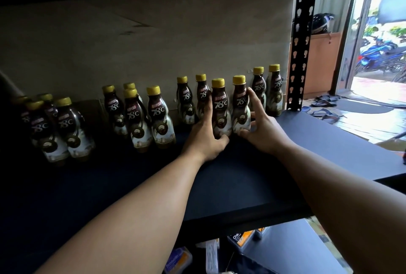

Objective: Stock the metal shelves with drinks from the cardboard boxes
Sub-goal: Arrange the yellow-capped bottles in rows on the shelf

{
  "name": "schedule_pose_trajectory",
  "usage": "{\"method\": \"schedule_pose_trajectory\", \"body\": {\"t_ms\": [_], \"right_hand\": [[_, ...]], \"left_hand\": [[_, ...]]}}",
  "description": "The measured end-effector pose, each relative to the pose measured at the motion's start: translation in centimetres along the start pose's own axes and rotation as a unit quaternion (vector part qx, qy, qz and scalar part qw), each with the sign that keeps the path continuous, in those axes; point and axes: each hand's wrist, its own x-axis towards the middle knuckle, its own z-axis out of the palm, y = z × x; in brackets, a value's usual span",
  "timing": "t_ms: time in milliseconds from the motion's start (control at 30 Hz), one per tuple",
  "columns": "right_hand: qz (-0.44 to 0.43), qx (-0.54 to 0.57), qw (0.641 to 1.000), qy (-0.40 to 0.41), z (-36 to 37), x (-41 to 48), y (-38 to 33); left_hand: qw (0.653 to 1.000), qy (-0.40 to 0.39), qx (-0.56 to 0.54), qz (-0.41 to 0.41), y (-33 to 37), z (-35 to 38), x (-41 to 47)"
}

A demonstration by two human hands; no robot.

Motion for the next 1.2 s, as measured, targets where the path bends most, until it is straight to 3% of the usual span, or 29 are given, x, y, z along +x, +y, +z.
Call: {"method": "schedule_pose_trajectory", "body": {"t_ms": [1200], "right_hand": [[-0.001, 0.011, 1.0, 0.011, 0.4, 0.6, 0.9]], "left_hand": [[0.999, -0.003, 0.027, -0.017, -0.1, 0.2, 0.2]]}}
